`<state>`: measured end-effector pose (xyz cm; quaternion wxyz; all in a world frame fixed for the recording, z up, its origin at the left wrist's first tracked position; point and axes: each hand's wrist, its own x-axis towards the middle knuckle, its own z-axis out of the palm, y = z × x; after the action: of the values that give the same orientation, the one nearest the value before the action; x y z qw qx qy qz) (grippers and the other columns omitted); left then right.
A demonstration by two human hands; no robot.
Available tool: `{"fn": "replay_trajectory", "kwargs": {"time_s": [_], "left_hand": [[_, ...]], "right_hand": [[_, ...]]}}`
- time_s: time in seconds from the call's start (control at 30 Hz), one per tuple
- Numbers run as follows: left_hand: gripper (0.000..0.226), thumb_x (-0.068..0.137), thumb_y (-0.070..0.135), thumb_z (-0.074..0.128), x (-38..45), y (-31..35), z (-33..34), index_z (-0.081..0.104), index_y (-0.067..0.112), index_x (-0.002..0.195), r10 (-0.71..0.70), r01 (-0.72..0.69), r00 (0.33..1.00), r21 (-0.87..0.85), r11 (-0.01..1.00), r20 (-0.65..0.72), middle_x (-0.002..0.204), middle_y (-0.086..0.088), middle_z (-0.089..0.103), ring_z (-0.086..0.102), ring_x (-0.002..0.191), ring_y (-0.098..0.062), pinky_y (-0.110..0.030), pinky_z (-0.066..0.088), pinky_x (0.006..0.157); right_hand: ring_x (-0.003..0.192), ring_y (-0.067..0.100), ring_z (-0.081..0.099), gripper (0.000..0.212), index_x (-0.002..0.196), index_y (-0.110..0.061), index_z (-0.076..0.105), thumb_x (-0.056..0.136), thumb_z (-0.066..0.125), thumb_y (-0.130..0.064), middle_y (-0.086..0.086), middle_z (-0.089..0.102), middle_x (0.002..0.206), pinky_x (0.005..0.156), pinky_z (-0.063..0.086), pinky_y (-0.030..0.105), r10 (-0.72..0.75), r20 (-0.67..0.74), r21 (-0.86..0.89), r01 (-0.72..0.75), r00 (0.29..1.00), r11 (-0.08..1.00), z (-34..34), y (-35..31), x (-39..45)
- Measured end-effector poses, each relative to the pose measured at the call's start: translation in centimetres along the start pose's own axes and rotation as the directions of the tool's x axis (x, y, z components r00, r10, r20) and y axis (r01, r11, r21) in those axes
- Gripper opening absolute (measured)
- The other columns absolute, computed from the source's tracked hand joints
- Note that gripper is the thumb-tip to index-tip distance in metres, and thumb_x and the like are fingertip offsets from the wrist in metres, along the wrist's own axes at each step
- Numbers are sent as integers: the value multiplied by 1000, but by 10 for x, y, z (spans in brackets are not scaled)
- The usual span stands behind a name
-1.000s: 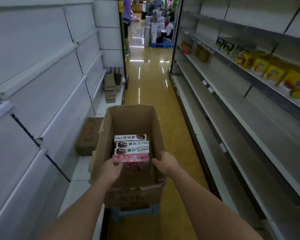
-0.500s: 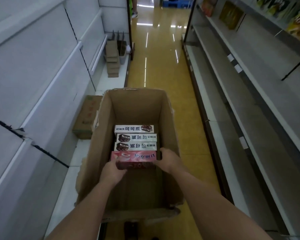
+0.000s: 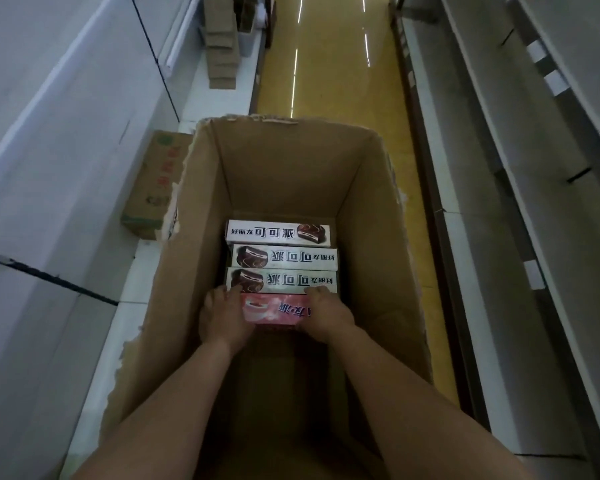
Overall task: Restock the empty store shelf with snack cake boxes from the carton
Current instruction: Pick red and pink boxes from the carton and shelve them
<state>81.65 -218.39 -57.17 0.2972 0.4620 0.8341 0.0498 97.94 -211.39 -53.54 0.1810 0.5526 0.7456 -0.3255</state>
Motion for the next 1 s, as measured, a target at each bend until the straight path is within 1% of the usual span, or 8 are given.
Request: {"fn": "replay_trajectory", "kwargs": {"time_s": [0.17,0.27,0.37,0.43,0.5,0.63,0.8,1.0], "left_hand": [[73,81,43,66,19,-6,19,34,24,143,83,-78,996,146,986,-28,148,-9,32,25,138,-30,-40,24,113],[69,80,39,67,26,-8,26,38,26,141,137,-131,990,130,983,-35,146,-7,32,28,136,-28,-39,23,113],[68,72,31,73,30,-12,29,48,21,134,331,-322,944,235,917,-1,134,-9,44,40,127,-30,-43,27,110],[68,59,24,80,30,-16,34,57,16,123,440,-424,897,332,843,28,119,-10,53,53,112,-32,-44,39,100],[70,57,22,83,25,-12,32,55,16,120,435,-408,900,383,828,20,117,-8,54,55,107,-29,-39,43,93],[67,79,29,66,12,-2,29,34,20,137,370,-388,921,398,831,125,135,-2,40,39,126,-23,-38,24,109],[54,80,33,60,-14,14,-2,38,21,128,414,-446,895,366,817,166,128,1,50,45,123,-20,-38,18,110],[55,76,39,63,-58,38,-59,45,23,126,506,-485,862,330,810,26,130,3,49,40,128,-19,-37,10,115]], "right_hand": [[128,29,39,72,142,-12,33,84,69,-33,12,35,143,107,36,43,-62,-10,-127,60,998,990,14,-2,25],[128,29,37,72,141,-13,35,83,70,-35,12,35,141,104,39,44,-77,-29,-152,72,997,986,17,-2,34],[129,28,36,73,140,-13,34,82,70,-39,11,35,140,103,39,44,-108,-66,-184,94,992,978,19,-1,41],[128,27,36,72,140,-13,34,83,70,-39,11,36,139,102,39,43,-135,-87,-207,115,987,972,21,0,42],[126,27,37,70,139,-13,35,83,69,-39,10,37,138,102,38,41,-169,-93,-215,146,981,966,23,-2,41],[128,28,36,73,139,-15,36,81,68,-47,10,37,140,104,34,43,-237,-12,-272,225,971,936,30,-4,34],[134,29,31,93,148,-18,21,77,70,-51,9,34,146,113,20,46,-279,79,-357,289,957,888,26,-3,5],[122,28,45,73,135,-16,36,79,68,-51,8,47,135,102,34,41,-283,-73,-226,260,956,939,-15,-17,-45]]}}
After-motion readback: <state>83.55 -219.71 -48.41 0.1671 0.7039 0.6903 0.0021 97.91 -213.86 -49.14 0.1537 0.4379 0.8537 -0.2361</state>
